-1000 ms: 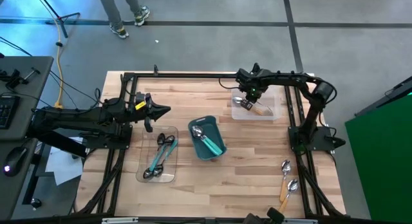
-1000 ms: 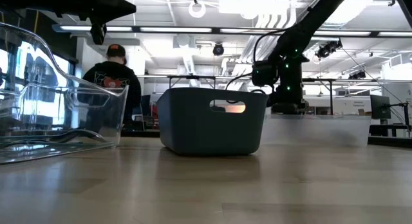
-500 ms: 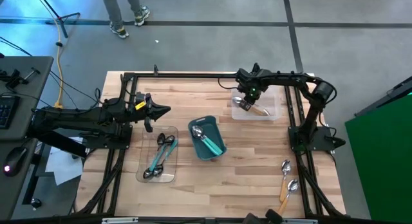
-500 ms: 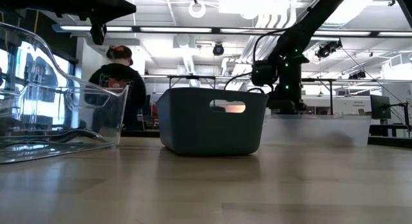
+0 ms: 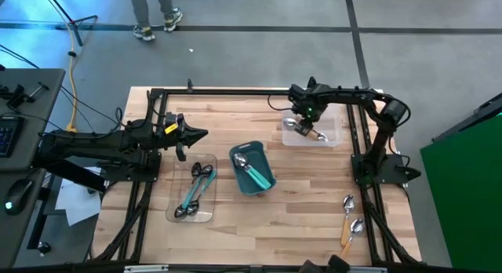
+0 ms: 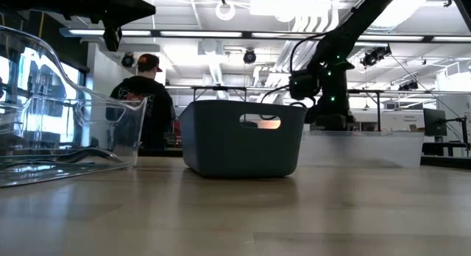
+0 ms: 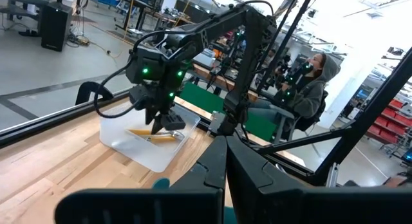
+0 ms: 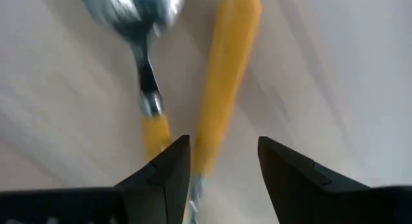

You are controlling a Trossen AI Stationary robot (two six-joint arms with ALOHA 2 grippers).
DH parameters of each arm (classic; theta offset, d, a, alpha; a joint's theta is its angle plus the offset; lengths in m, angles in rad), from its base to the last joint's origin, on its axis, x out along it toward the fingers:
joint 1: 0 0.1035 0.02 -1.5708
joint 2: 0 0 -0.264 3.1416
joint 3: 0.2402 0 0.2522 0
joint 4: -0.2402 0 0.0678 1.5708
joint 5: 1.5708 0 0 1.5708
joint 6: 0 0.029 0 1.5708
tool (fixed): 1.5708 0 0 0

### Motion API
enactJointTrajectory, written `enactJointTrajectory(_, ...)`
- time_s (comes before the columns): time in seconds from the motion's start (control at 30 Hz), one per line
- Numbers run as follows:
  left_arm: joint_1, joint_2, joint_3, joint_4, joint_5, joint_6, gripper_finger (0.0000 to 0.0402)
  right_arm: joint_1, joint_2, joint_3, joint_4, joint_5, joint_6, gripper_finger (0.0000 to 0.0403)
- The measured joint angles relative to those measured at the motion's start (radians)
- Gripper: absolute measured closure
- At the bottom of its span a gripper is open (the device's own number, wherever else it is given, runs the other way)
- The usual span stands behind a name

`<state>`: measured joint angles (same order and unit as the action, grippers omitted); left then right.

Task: Sort silverware by color (type)
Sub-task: Put the orange spoon into the white bin

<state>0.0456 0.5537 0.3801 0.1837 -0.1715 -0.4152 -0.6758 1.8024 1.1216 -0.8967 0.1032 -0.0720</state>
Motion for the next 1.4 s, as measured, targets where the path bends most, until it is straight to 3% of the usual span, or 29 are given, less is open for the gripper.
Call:
enactJointTrajectory(0.2,0.000,0.000,0.000,-0.001,0.000,0.008,0.0401,-0.028,-0.114,0.001,-0.103,-0.007,-0.036,0.0236)
enactJointTrajectory(0.43,0.000,0.000,0.000,-0.005,-0.001,0.007,0.0401,-0.019,-0.450,-0.123,0.026,-0.132,0.130,0.0236)
enactJointTrajectory(0.63,0.000,0.000,0.000,-0.004,-0.047,0.013,0.0401,0.127,-0.798,-0.361,0.311,-0.270,0.441,0.0236)
enactJointTrajectory(0.8,0.000,0.000,0.000,-0.002,-0.078,0.016,0.0401,0.297,-1.012,-0.553,0.642,-0.263,0.696,0.0236)
enactJointTrajectory(0.93,0.000,0.000,0.000,0.001,-0.078,0.006,0.0401,0.405,-1.077,-0.636,0.912,-0.216,0.800,0.0236)
enactJointTrajectory(1.03,0.000,0.000,0.000,0.001,-0.078,0.005,0.0401,0.459,-1.075,-0.652,1.073,-0.184,0.772,0.0236)
enactJointTrajectory(1.17,0.000,0.000,0.000,0.004,-0.076,0.006,0.0401,0.506,-1.054,-0.653,1.189,-0.182,0.576,0.0236)
enactJointTrajectory(1.27,0.000,0.000,0.000,0.018,-0.072,0.012,0.0401,0.534,-1.044,-0.653,1.219,-0.186,0.447,0.0236)
enactJointTrajectory(1.4,0.000,0.000,0.000,0.062,-0.035,0.065,0.0401,0.554,-1.037,-0.653,1.218,-0.187,0.397,0.0236)
